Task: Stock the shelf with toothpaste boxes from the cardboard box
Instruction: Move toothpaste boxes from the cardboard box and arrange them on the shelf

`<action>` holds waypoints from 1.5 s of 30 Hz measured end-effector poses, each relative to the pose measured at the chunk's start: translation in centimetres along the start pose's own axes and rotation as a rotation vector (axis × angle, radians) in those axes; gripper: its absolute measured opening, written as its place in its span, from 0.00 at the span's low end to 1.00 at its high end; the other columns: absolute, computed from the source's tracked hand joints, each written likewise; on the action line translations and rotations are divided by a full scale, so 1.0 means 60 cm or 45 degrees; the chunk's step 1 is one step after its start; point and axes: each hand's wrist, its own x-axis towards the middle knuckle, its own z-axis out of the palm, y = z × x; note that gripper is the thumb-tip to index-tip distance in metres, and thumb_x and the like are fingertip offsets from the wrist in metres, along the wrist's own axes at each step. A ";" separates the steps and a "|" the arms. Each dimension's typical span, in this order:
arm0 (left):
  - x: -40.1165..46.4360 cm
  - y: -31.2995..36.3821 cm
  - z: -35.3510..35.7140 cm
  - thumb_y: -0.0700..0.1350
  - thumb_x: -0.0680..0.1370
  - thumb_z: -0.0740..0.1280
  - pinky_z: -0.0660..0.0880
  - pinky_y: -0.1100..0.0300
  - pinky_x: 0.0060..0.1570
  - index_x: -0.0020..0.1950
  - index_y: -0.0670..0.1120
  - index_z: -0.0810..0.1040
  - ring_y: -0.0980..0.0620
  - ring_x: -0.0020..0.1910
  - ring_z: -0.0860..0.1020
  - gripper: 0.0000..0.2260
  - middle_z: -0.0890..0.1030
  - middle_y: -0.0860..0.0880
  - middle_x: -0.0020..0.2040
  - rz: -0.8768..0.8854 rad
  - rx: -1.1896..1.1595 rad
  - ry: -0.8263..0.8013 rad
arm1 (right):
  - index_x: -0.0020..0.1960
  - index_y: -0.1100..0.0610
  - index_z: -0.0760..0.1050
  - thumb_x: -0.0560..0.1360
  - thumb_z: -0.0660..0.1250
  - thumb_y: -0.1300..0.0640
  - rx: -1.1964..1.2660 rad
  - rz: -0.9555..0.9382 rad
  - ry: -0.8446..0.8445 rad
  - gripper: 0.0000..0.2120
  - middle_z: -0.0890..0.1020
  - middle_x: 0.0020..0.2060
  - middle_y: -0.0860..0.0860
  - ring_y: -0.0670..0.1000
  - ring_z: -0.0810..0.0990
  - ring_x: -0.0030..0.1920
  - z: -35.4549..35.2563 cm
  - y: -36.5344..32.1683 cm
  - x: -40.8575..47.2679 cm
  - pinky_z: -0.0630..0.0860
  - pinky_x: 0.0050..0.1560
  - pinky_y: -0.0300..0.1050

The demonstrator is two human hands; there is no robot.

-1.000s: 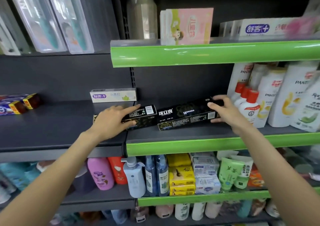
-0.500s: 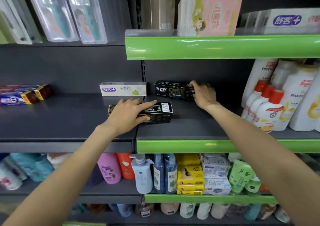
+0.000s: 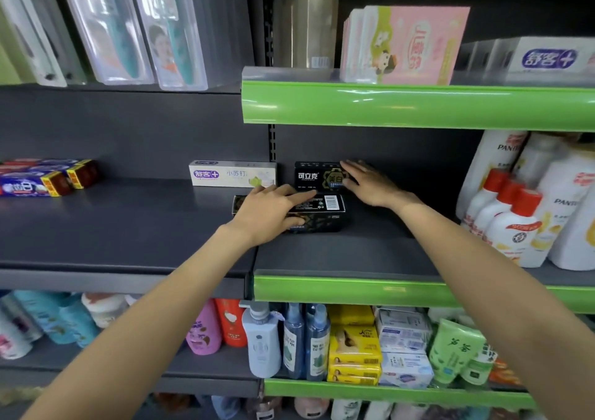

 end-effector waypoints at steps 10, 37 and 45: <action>0.142 0.089 0.053 0.51 0.75 0.66 0.60 0.44 0.66 0.73 0.49 0.64 0.44 0.66 0.68 0.27 0.72 0.44 0.66 -0.113 0.141 0.125 | 0.72 0.52 0.64 0.80 0.58 0.51 -0.111 -0.059 0.106 0.21 0.63 0.73 0.50 0.54 0.61 0.72 -0.018 0.001 -0.111 0.61 0.70 0.51; -0.634 -0.212 0.177 0.52 0.75 0.58 0.73 0.56 0.45 0.59 0.48 0.77 0.48 0.47 0.77 0.16 0.81 0.49 0.46 -0.514 -0.621 0.169 | 0.48 0.51 0.80 0.74 0.58 0.54 0.268 -0.641 0.203 0.12 0.84 0.40 0.47 0.51 0.83 0.40 0.323 -0.563 -0.339 0.78 0.35 0.45; -0.905 -0.348 0.331 0.57 0.74 0.65 0.68 0.50 0.60 0.73 0.48 0.61 0.41 0.65 0.69 0.31 0.70 0.44 0.67 -1.243 -0.744 -0.587 | 0.66 0.51 0.71 0.75 0.63 0.57 0.074 -0.304 -0.659 0.19 0.76 0.63 0.51 0.56 0.74 0.62 0.580 -0.701 -0.365 0.71 0.56 0.49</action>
